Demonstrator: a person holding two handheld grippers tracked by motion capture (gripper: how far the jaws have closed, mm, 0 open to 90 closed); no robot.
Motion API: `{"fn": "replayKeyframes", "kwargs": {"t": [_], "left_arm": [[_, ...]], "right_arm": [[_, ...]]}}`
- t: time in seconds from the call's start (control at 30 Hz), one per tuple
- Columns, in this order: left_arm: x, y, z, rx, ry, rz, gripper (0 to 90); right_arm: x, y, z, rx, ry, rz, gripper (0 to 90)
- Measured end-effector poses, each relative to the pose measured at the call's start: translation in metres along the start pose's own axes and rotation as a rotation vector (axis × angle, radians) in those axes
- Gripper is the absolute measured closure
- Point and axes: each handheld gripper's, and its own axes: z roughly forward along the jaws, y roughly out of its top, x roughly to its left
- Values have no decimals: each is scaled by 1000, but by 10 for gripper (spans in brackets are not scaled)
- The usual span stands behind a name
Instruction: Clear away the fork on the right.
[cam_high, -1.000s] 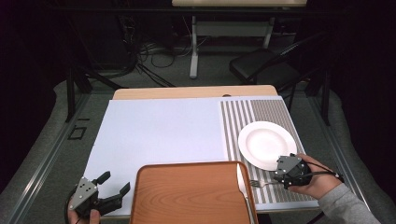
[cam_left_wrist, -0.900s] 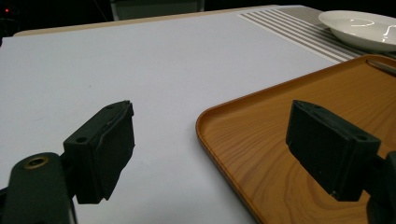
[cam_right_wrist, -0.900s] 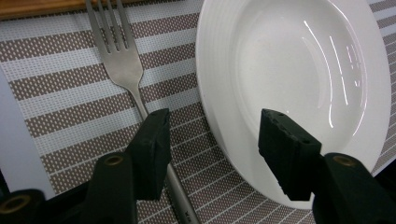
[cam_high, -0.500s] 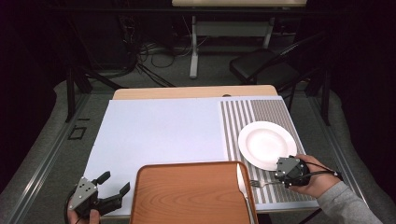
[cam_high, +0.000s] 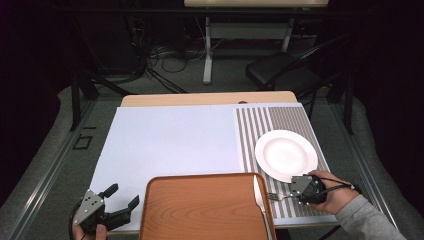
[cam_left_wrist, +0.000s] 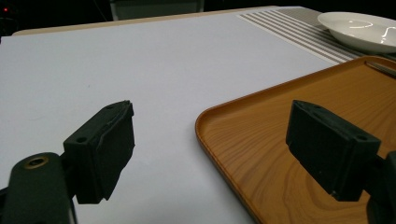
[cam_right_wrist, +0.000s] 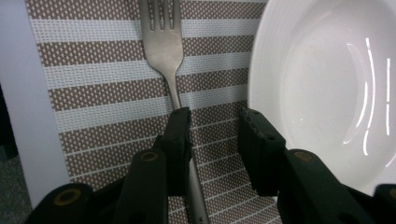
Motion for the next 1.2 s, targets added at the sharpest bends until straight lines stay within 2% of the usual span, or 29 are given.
{"fn": "replayKeyframes", "kwargs": {"t": [0.2, 0.23, 0.43, 0.53, 0.6, 0.63, 0.77, 0.93, 0.97, 1.0, 1.07, 1.2], "left_arm": [[0, 0, 0, 0, 0, -1, 155], [0, 0, 0, 0, 0, 0, 155], [0, 0, 0, 0, 3, -2, 155], [0, 0, 0, 0, 3, -2, 155], [0, 0, 0, -1, 3, -4, 155], [0, 0, 0, 0, 3, -2, 155], [0, 0, 0, -1, 3, -4, 155], [0, 0, 0, -1, 3, -3, 155], [0, 0, 0, 1, 2, -1, 155], [0, 0, 0, 1, 2, -1, 155], [0, 0, 0, 1, 2, 0, 155], [0, 0, 0, 1, 2, 0, 155]], "right_arm": [[5, 2, 6, 19, 27, 1, 691], [5, 3, 7, 24, 32, -16, 705], [6, 5, 10, 39, 53, -35, 729], [6, 5, 12, 41, 55, -45, 736], [7, 6, 13, 45, 61, -32, 742], [7, 6, 15, 44, 61, -51, 749], [7, 7, 17, 55, 67, -60, 758], [7, 7, 17, 63, 74, -50, 768], [6, 8, 17, 67, 76, -66, 772], [7, 8, 17, 73, 78, -52, 774], [7, 9, 18, 71, 77, -55, 774], [8, 13, 19, 102, 78, -68, 780]]}}
